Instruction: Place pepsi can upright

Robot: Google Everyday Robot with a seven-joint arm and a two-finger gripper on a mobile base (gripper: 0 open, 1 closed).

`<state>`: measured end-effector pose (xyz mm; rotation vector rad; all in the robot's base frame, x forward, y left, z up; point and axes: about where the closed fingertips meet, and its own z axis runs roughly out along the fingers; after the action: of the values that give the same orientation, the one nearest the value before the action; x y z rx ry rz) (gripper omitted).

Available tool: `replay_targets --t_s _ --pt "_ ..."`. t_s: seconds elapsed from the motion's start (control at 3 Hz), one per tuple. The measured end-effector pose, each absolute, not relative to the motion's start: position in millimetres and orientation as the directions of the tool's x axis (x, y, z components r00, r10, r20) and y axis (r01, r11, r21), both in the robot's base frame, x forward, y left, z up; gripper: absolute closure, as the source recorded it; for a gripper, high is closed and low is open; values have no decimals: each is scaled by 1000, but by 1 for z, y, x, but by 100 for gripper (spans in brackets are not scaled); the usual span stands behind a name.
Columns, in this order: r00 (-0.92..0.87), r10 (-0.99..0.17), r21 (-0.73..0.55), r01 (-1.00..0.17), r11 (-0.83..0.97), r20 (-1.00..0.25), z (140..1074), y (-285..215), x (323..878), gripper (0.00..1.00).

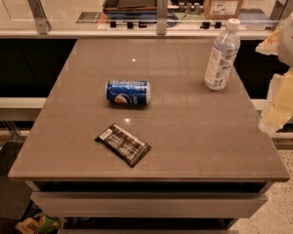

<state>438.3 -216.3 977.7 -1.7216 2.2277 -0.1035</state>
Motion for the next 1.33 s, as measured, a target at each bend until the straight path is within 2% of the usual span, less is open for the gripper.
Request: replay_targets --t_s 0.33,1.33 --pt "-220 -953 -251 -929 270 -208 978 -216 438 0" --pt "-50 -992 -324 -942 85 -114 968 -123 488 0"
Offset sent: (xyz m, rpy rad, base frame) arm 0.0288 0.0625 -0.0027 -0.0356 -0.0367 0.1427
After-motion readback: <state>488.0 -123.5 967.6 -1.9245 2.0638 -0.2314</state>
